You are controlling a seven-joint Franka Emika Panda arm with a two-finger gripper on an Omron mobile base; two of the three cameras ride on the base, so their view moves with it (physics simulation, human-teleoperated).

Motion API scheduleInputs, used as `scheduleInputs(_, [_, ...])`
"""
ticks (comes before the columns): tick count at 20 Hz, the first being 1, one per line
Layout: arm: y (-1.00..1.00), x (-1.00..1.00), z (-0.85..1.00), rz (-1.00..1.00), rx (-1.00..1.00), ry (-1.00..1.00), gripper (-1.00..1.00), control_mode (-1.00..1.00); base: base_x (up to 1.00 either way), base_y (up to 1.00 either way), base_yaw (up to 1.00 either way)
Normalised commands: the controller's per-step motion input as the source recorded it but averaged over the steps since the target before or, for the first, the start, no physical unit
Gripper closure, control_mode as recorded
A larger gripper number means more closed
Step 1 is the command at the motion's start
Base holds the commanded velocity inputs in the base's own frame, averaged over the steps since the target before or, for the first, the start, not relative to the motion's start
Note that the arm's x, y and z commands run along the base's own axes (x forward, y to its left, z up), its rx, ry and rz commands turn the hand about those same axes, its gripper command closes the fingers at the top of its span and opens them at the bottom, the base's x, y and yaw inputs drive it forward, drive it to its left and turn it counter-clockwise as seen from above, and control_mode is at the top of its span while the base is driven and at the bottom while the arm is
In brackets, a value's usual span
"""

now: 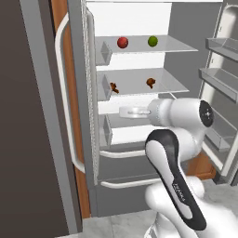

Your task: Gather the lime and onion from the fridge and place them on a tray on the dining counter. Then gather the chicken drumsticks from the fridge and place them on the other tray.

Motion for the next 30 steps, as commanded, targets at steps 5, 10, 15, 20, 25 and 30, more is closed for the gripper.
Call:
scheduleInputs(5, [-0.92, -0.20, 0.01, -0.31, -0.12, 0.00, -1.00, -1.00, 0.00, 0.00, 0.00])
scheduleInputs(10, [-0.90, -0.20, 0.00, -0.28, -0.09, 0.03, -1.00, -1.00, 0.00, 0.00, 0.00])
scheduleInputs(15, [-0.35, -0.02, -0.08, -0.21, -0.07, 0.14, -1.00, -1.00, 0.00, 0.00, 0.00])
scheduleInputs(20, [-0.05, 0.00, -0.18, -0.03, -0.04, 0.04, -1.00, -1.00, 0.00, 0.00, 0.00])
scheduleInputs(25, [-0.15, 0.06, -0.01, 0.00, 0.00, 0.00, -1.00, -1.00, 0.00, 0.00, 0.00])
scheduleInputs(30, [-0.26, 0.03, -0.01, 0.00, 0.00, 0.00, -1.00, -1.00, 0.00, 0.00, 0.00])
